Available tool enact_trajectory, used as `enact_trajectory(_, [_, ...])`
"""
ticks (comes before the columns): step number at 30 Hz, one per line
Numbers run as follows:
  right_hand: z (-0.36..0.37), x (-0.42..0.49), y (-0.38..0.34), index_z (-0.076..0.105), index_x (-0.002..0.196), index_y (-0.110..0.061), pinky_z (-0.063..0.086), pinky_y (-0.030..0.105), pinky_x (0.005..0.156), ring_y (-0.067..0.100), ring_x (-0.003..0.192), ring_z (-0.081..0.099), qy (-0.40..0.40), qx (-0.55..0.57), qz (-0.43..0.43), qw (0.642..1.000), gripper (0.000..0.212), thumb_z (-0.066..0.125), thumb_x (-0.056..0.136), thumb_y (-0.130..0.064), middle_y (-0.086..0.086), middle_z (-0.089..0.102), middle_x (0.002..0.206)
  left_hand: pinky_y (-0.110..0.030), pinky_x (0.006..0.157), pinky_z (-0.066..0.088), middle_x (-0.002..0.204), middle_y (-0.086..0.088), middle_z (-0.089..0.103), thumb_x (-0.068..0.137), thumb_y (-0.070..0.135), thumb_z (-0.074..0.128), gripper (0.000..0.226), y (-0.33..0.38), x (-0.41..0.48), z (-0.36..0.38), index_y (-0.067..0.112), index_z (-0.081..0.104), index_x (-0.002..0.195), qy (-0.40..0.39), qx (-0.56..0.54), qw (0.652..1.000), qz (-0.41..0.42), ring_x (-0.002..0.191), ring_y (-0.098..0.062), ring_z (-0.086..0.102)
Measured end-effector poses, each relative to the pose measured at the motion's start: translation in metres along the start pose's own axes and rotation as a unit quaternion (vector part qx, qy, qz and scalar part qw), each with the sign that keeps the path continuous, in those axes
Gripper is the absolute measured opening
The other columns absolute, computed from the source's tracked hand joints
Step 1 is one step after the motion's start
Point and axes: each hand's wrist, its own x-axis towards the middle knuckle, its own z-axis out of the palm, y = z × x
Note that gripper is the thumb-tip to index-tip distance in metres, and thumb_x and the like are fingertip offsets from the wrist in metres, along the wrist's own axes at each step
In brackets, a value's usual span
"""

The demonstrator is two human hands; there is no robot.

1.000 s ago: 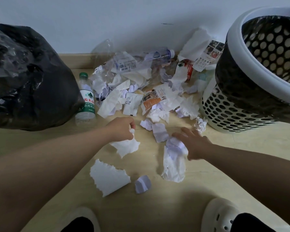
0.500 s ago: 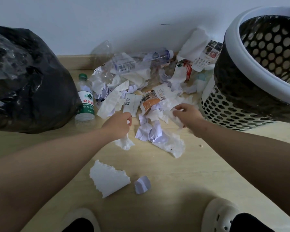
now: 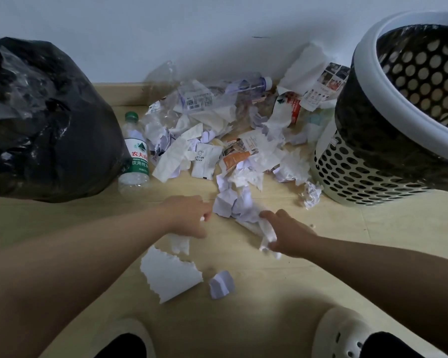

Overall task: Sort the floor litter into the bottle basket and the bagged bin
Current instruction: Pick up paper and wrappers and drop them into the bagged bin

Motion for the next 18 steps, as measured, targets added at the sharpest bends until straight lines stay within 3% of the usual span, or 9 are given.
enact_trajectory(4, [-0.008, 0.012, 0.002, 0.025, 0.144, -0.03, 0.046, 0.037, 0.086, 0.029, 0.116, 0.051, 0.052, -0.032, -0.001, 0.998, 0.067, 0.059, 0.089, -0.014, 0.007, 0.04, 0.135, -0.028, 0.071, 0.038, 0.122, 0.0, 0.042, 0.073, 0.042, 0.073, 0.062, -0.001, -0.008, 0.021, 0.024, 0.043, 0.123, -0.126, 0.102, 0.984, 0.076, 0.089, -0.015, 0.046])
enact_trajectory(6, [-0.016, 0.014, 0.003, 0.023, 0.145, -0.028, 0.046, 0.036, 0.088, 0.029, 0.119, 0.049, 0.065, -0.026, 0.005, 0.998, 0.069, 0.06, 0.089, -0.014, 0.007, 0.037, 0.139, -0.03, 0.067, 0.036, 0.123, -0.004, 0.039, 0.069, 0.034, 0.078, 0.067, -0.004, -0.013, 0.036, 0.022, 0.04, 0.123, -0.149, 0.163, 0.969, 0.112, 0.091, -0.02, 0.048])
enact_trajectory(11, [-0.014, 0.01, 0.011, 0.021, 0.146, -0.029, 0.043, 0.032, 0.079, 0.027, 0.119, 0.05, 0.039, -0.065, 0.013, 0.997, 0.067, 0.057, 0.091, -0.014, 0.004, 0.038, 0.138, -0.026, 0.056, 0.028, 0.123, -0.006, 0.039, 0.07, 0.028, 0.076, 0.063, -0.014, -0.018, 0.05, 0.02, 0.04, 0.12, -0.104, 0.183, 0.969, 0.127, 0.086, -0.021, 0.044])
enact_trajectory(15, [-0.011, 0.01, 0.011, 0.028, 0.142, -0.03, 0.044, 0.034, 0.083, 0.024, 0.118, 0.052, 0.005, -0.072, 0.024, 0.997, 0.055, 0.05, 0.093, -0.017, 0.003, 0.048, 0.133, -0.03, 0.065, 0.036, 0.121, -0.002, 0.042, 0.073, 0.04, 0.073, 0.061, -0.022, -0.018, 0.049, 0.021, 0.04, 0.121, -0.074, 0.16, 0.982, 0.07, 0.099, -0.022, 0.053])
enact_trajectory(18, [-0.016, 0.015, 0.011, 0.043, 0.133, -0.022, 0.045, 0.034, 0.086, 0.026, 0.117, 0.052, 0.026, -0.038, 0.031, 0.998, 0.039, 0.048, 0.094, -0.024, 0.004, 0.054, 0.13, -0.029, 0.066, 0.037, 0.122, 0.002, 0.043, 0.076, 0.047, 0.069, 0.059, -0.029, -0.015, 0.041, 0.024, 0.041, 0.123, -0.024, 0.105, 0.994, 0.007, 0.101, -0.02, 0.055])
